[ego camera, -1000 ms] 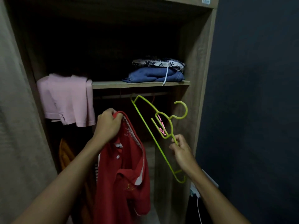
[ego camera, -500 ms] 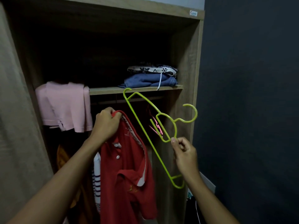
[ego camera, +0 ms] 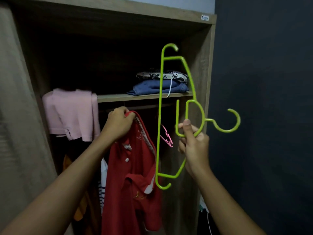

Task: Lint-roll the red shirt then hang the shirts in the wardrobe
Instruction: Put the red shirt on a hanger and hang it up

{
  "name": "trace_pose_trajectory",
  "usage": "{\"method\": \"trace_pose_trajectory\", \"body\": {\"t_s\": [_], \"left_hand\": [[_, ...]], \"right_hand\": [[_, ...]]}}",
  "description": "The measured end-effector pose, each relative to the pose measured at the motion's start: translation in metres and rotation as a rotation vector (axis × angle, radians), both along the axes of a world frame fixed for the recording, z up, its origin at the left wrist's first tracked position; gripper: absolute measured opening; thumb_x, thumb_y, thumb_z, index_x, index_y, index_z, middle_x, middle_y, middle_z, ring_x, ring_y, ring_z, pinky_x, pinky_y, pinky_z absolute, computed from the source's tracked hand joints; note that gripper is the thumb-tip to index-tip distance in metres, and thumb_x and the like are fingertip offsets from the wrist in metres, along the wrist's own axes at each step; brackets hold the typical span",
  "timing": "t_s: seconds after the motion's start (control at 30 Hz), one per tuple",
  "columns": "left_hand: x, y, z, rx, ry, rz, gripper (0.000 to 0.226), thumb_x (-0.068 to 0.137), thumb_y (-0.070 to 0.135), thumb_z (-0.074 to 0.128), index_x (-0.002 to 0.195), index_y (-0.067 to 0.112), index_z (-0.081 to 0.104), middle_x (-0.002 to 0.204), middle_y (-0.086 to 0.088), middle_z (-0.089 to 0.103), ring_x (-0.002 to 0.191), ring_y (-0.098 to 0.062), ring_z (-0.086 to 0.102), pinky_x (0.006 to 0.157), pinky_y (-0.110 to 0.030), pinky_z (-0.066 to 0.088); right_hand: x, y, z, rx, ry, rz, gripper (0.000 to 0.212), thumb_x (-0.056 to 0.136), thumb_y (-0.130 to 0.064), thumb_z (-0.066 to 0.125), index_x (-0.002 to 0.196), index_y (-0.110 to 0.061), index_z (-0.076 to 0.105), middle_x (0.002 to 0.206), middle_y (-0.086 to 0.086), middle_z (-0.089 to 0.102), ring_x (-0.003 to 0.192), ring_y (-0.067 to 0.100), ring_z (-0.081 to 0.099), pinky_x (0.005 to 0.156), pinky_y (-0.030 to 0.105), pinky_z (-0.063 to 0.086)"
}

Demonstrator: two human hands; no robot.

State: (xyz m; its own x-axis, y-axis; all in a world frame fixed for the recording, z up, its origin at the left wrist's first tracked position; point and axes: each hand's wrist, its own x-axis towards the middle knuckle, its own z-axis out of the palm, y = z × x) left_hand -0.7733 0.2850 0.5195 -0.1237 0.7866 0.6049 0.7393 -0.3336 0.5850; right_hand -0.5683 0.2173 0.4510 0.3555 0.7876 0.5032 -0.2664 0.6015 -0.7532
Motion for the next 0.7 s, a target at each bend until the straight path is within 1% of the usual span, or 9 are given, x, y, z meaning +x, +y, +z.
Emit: {"method": "trace_pose_trajectory", "body": {"t_s": [0.13,0.2,0.27,0.3,0.37,0.43,0.53,0.63,0.7], "left_hand": [[0.01,0.001,0.021,-0.077,0.046,-0.108,0.023,0.092,0.026,0.059,0.085,0.008,0.071,0.082,-0.01,0.069,0.08,-0.027,0.062,0.07,-0.032,0.043],[0.017,0.001,0.036,-0.211,-0.057,-0.261,0.019,0.089,0.024,0.065,0.084,0.007,0.072,0.087,-0.016,0.072,0.078,-0.025,0.063,0.067,-0.03,0.045],[0.023,-0.005,0.056,-0.294,-0.159,-0.383,0.015,0.086,0.023,0.069,0.088,0.008,0.073,0.089,-0.019,0.069,0.077,-0.024,0.059,0.065,-0.028,0.044],[0.023,-0.007,0.067,-0.302,-0.204,-0.415,0.023,0.082,0.024,0.072,0.093,0.004,0.073,0.093,-0.022,0.069,0.078,-0.026,0.059,0.069,-0.031,0.047],[0.018,-0.015,0.085,-0.314,-0.265,-0.47,0.034,0.079,0.023,0.073,0.101,-0.004,0.072,0.102,-0.027,0.07,0.084,-0.031,0.063,0.081,-0.041,0.054],[0.005,-0.021,0.098,-0.306,-0.206,-0.481,0.022,0.085,0.013,0.069,0.1,-0.004,0.07,0.104,-0.027,0.071,0.086,-0.034,0.066,0.086,-0.046,0.056],[-0.026,-0.023,0.103,-0.239,-0.033,-0.44,0.023,0.085,-0.003,0.061,0.107,-0.008,0.068,0.109,-0.03,0.07,0.093,-0.033,0.066,0.097,-0.053,0.05],[-0.056,-0.019,0.095,-0.189,0.14,-0.394,0.035,0.082,-0.019,0.054,0.096,0.008,0.072,0.09,-0.005,0.077,0.085,-0.014,0.068,0.084,-0.034,0.055],[-0.07,-0.018,0.086,-0.146,0.276,-0.285,0.038,0.077,-0.009,0.063,0.084,0.028,0.067,0.08,0.001,0.072,0.076,-0.016,0.066,0.071,-0.028,0.053]], "right_hand": [[-0.019,-0.007,0.024,0.121,0.074,-0.018,0.045,0.088,-0.043,0.056,0.089,-0.001,0.071,0.066,0.017,0.042,0.042,0.009,0.03,0.039,0.019,0.028],[-0.029,-0.003,0.031,0.163,0.025,-0.054,0.042,0.089,-0.043,0.056,0.082,-0.006,0.073,0.06,0.015,0.038,0.043,0.01,0.031,0.041,0.021,0.025],[-0.035,0.007,0.033,0.193,-0.062,-0.113,0.045,0.091,-0.042,0.055,0.078,-0.001,0.07,0.056,0.013,0.037,0.047,0.01,0.034,0.045,0.021,0.028],[-0.036,0.014,0.032,0.225,-0.125,-0.151,0.045,0.092,-0.039,0.057,0.078,0.002,0.07,0.055,0.009,0.04,0.049,0.009,0.038,0.049,0.021,0.031],[-0.031,0.029,0.03,0.341,-0.284,-0.225,0.027,0.093,-0.033,0.062,0.074,-0.018,0.074,0.062,-0.005,0.051,0.061,0.008,0.049,0.061,0.022,0.039],[-0.016,0.043,0.03,0.405,-0.468,-0.295,0.019,0.092,-0.035,0.066,0.073,-0.037,0.071,0.075,-0.005,0.051,0.075,0.015,0.053,0.073,0.027,0.042],[0.019,0.056,0.034,0.383,-0.83,-0.374,0.032,0.09,-0.045,0.058,0.076,-0.024,0.077,0.087,-0.001,0.048,0.091,0.022,0.048,0.08,0.036,0.038],[0.048,0.051,0.051,0.31,-1.22,-0.311,0.026,0.089,-0.058,0.051,0.07,-0.049,0.067,0.094,-0.008,0.045,0.096,0.016,0.042,0.084,0.041,0.038],[0.063,0.052,0.063,0.225,-1.466,-0.267,0.03,0.087,-0.068,0.046,0.063,-0.053,0.058,0.096,-0.012,0.042,0.097,0.012,0.041,0.084,0.037,0.036]]}}
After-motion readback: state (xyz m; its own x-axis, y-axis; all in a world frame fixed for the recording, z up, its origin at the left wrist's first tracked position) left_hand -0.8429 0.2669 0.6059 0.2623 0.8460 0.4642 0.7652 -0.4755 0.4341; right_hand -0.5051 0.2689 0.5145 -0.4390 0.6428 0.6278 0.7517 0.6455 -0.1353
